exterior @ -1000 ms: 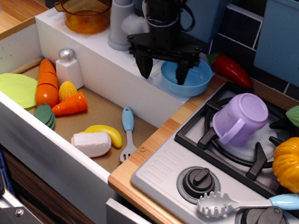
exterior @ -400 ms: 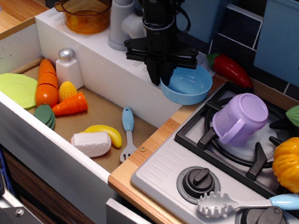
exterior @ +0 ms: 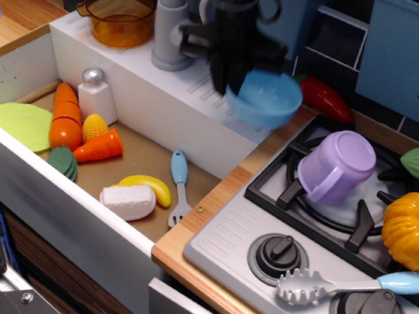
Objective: Lift bowl
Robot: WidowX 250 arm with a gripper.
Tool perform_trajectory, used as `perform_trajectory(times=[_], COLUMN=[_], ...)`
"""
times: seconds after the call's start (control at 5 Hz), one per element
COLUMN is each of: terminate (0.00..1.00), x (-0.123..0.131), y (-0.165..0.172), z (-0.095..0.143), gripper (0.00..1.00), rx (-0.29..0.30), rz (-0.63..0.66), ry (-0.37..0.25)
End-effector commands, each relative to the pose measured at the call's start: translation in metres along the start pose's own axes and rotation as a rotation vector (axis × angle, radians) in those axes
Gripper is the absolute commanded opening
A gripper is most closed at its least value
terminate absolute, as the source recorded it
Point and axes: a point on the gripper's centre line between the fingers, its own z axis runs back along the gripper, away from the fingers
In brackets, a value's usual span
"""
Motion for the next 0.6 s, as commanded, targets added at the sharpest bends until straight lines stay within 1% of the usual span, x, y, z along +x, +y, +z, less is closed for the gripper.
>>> perform_trajectory(times=[0.0, 0.2, 0.4], terminate=[0.00, 0.00, 1.00], x=[0.034, 0.027, 0.023], y=[-0.001, 0.003, 0.001], z=[0.058, 0.067, 0.072], gripper=[0.00, 0.00, 0.00], rx=[0.019, 0.027, 0.041], rz=[-0.058, -0.093, -0.100], ry=[-0.107, -0.131, -0.138])
